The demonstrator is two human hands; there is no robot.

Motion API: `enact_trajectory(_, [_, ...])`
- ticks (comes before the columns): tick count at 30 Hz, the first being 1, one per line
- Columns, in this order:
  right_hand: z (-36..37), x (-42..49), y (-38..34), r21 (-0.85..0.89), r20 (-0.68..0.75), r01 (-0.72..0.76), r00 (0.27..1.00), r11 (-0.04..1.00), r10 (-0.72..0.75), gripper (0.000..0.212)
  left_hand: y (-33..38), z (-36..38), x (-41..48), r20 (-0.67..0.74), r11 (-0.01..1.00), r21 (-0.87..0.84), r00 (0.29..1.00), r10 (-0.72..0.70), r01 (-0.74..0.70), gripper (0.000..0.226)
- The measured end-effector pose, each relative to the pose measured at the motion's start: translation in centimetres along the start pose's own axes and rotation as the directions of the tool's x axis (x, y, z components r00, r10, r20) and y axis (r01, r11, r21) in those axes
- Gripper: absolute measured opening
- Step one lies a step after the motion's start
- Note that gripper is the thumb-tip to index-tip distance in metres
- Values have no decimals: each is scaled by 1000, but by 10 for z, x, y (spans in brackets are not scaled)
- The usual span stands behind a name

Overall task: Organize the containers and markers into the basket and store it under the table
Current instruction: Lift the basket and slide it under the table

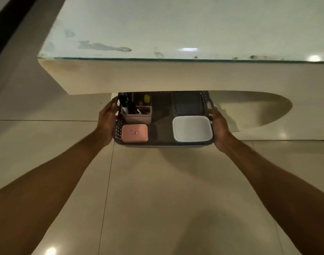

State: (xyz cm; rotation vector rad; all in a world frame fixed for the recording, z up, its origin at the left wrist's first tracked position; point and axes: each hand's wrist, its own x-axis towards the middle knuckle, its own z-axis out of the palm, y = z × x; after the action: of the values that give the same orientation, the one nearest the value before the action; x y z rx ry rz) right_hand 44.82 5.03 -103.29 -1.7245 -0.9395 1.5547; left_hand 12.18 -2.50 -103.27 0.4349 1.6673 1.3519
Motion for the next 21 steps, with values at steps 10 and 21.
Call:
enact_trajectory(10, [16,-40,29,230,-170,-227,948,946,269,54,-21,21,-73,-218,906,-200,884,-413,373,43])
enact_trajectory(21, [25,-15,-23,469,-37,-197,970,861,242,45,31,52,-51,-93,872,-354,915,-393,338,57])
